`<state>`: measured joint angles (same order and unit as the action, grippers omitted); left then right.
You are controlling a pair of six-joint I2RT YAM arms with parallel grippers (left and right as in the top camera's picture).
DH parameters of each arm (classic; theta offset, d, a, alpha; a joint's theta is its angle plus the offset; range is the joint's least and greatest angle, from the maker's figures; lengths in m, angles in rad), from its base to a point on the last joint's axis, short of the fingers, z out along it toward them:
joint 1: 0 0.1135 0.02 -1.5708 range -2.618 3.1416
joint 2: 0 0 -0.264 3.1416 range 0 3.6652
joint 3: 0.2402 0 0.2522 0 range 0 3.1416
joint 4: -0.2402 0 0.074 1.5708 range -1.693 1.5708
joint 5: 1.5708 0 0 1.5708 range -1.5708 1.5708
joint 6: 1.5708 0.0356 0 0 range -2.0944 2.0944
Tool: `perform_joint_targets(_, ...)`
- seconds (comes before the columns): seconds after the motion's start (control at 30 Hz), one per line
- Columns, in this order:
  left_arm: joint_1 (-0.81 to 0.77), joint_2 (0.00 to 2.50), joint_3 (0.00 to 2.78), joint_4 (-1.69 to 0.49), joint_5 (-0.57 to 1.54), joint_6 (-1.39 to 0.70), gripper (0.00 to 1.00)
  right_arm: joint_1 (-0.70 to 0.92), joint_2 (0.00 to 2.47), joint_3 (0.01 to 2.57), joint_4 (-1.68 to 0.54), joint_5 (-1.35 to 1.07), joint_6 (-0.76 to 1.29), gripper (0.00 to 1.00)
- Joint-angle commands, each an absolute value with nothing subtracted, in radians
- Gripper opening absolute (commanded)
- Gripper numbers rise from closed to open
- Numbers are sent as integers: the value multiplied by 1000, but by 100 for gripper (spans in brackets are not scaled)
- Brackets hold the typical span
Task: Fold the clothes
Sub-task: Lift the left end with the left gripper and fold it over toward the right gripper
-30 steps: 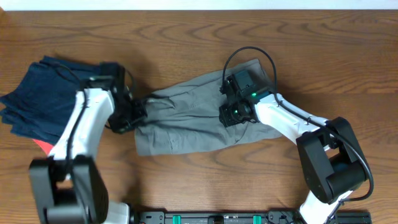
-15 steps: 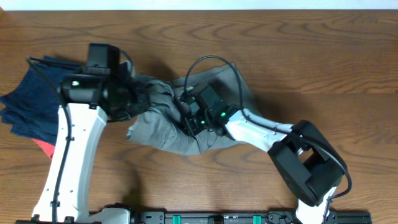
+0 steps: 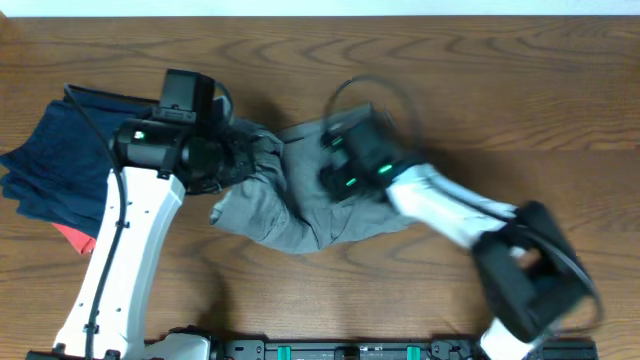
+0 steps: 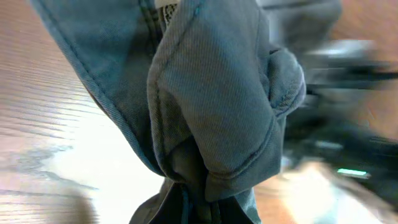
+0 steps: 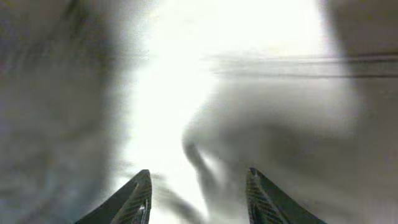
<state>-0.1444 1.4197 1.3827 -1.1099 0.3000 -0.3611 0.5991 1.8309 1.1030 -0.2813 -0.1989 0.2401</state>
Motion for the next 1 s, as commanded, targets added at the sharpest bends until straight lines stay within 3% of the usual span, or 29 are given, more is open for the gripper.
perform_joint_targets(0.0, -113, 1415, 1408, -1098, 262, -349, 6, 468, 1718, 1105, -355, -161, 170, 47)
perform_joint_targets(0.3, -150, 1418, 1407, -978, 336, -454, 6, 352, 1797, 1076, -596, -161, 115, 44)
perform_joint_targets(0.9, -496, 1599, 1406, -800, 348, -653, 6, 456, 1864, 953, -515, -144, 287, 44)
perform_joint_targets(0.93, -511, 1620, 1406, -778, 348, -653, 7, 456, 1864, 953, -514, -132, 305, 44)
perform_joint_targets(0.97, -523, 1638, 1406, -756, 350, -653, 15, 456, 1862, 954, -515, -121, 316, 44)
